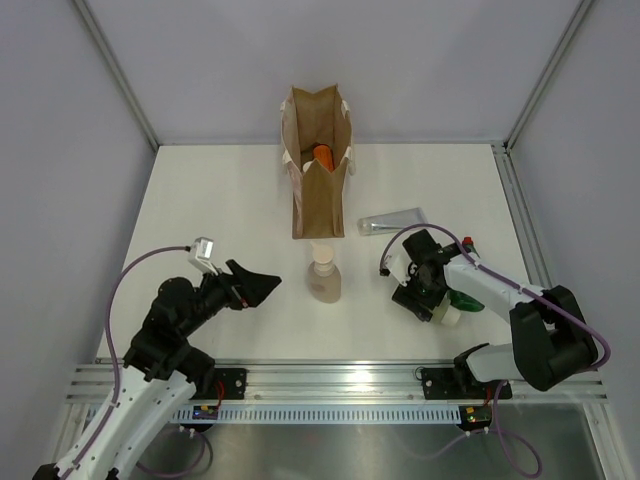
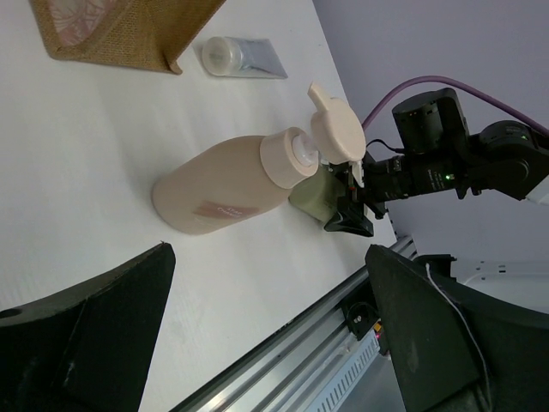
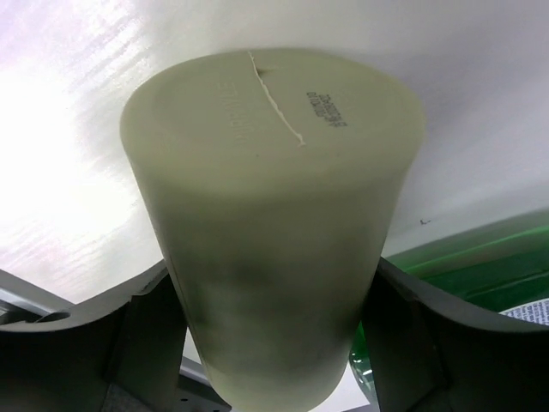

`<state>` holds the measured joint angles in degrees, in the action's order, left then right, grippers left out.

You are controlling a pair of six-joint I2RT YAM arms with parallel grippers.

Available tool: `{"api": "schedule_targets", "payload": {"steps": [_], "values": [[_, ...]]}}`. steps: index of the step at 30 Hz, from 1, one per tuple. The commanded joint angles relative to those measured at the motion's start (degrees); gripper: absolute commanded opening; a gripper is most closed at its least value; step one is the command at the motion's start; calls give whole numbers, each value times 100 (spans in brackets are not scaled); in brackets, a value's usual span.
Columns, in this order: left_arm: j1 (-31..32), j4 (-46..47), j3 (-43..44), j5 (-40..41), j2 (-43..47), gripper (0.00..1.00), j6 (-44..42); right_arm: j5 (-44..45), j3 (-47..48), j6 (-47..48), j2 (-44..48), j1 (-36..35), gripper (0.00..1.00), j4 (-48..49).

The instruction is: Place the personal care products into the canvas bag

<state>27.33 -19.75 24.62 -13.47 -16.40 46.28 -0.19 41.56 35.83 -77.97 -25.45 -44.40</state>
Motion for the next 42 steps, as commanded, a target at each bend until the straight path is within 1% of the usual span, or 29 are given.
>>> {"api": "schedule_targets", "payload": {"steps": [1,3,4,6,8,10,11,12,13,14,15,16,18,19,20,21,22,23,24,25,28,29,30,31,32,36,38,41,42], "values": [[27,498,279,-384,-179,99,144,-420,264,-94,-25,-39,48,-51],[27,586,429,-402,-266,99,170,-605,352,-120,36,-30,38,-121],[27,630,482,-402,-310,99,171,-649,396,-155,72,-30,31,-139],[35,788,701,-454,-511,99,118,-851,545,-182,211,-4,25,-288],[62,832,1060,-463,-758,99,13,-1175,808,-200,326,57,20,-515],[140,815,1342,-446,-1153,99,-58,-1569,1020,-217,519,294,16,-665],[176,806,1474,-324,-1268,99,-101,-1729,1264,-217,572,400,15,-823],[237,823,1736,-227,-1373,99,-137,-1913,1371,-182,686,662,13,-911],[368,867,1869,-52,-1601,99,-172,-2272,1625,-165,731,786,12,-1008],[439,867,2019,37,-1716,99,-224,-2441,1749,-156,766,909,10,-1192],[596,876,2333,125,-1839,99,-242,-2634,1863,-130,845,1145,9,-1307],[694,911,2476,282,-2110,99,-260,-2958,2073,-138,889,1252,8,-1369],[922,946,2766,529,-2419,99,-251,-3241,2294,-173,985,1437,6,-1588],[1193,1042,3011,643,-2568,99,-243,-3521,2399,-191,1012,1586,6,-1641],[1335,1078,3144,949,-2892,99,-234,-3663,2609,-226,1021,1657,5,-1738],[1493,1113,3284,1091,-3069,99,-260,-3803,2698,-348,1047,1710,3,-1765],[1764,1157,3616,1214,-3253,99,-304,-4074,2865,-436,1047,1771,2,-1782],[1871,1157,3811,1320,-3638,99,-356,-4225,2953,-524,1030,1868,2,-1800],[2081,1131,4005,1504,-3842,99,-383,-4383,3024,-734,995,1938,1,-1800],[2179,1070,4381,1654,-4035,99,-418,-4663,3164,-840,977,1991,0,-1791],[2557,851,4866,2005,-4730,99,-611,-5095,3340,-1367,960,2272,0,-1582],[2627,806,5085,2076,-4880,99,-733,-5175,3376,-1517,968,2429,0,-1511],[2767,780,5149,2147,-5133,99,-787,-5228,3394,-1866,986,2501,0,-1423],[2830,832,5184,2252,-5249,99,-831,-5359,3394,-2026,995,2606,0,-1231],[2891,867,5237,2305,-5363,99,-927,-5413,3394,-2367,1003,2859,0,-1133],[3181,920,5518,2481,-6048,99,-1112,-5782,3333,-3107,1030,3257,0,-746],[3243,1025,5571,2473,-6234,99,-1139,-5747,3297,-3493,1073,3336,0,-588],[3287,1219,5623,2420,-6611,99,-1148,-5317,3174,-4187,1249,3354,0,-306],[3322,1254,5702,2402,-6717,99,-1174,-5186,3113,-4259,1293,3354,0,-201]]}}
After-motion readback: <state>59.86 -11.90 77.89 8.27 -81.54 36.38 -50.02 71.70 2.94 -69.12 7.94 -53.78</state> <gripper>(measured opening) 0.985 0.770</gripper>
